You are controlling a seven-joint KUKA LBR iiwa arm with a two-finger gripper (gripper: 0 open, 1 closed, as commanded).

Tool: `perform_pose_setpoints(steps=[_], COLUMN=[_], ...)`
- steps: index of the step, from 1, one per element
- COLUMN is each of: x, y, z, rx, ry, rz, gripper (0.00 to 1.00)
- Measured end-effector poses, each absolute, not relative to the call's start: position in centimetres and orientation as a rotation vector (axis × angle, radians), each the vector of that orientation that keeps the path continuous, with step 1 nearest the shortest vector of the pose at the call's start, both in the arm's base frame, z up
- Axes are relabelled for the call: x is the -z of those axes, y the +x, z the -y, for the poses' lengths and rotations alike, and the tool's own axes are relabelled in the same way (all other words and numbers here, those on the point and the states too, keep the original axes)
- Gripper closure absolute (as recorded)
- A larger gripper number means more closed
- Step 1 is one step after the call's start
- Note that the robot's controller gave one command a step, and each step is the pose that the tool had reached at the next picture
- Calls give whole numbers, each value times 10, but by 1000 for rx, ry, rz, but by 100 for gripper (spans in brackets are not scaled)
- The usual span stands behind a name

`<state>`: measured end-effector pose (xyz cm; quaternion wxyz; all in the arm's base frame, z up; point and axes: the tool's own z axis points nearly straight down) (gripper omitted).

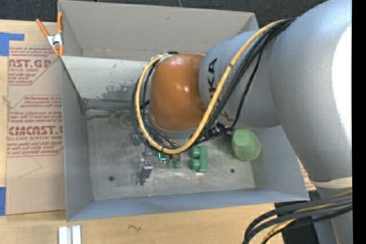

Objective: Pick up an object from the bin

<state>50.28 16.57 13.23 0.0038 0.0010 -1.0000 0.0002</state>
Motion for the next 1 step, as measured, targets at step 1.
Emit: perform_pose_setpoints(steps=[1], x=[-70], y=[525], z=[-103], rx=[7], ry=[-75], rz=[3145], gripper=[0])
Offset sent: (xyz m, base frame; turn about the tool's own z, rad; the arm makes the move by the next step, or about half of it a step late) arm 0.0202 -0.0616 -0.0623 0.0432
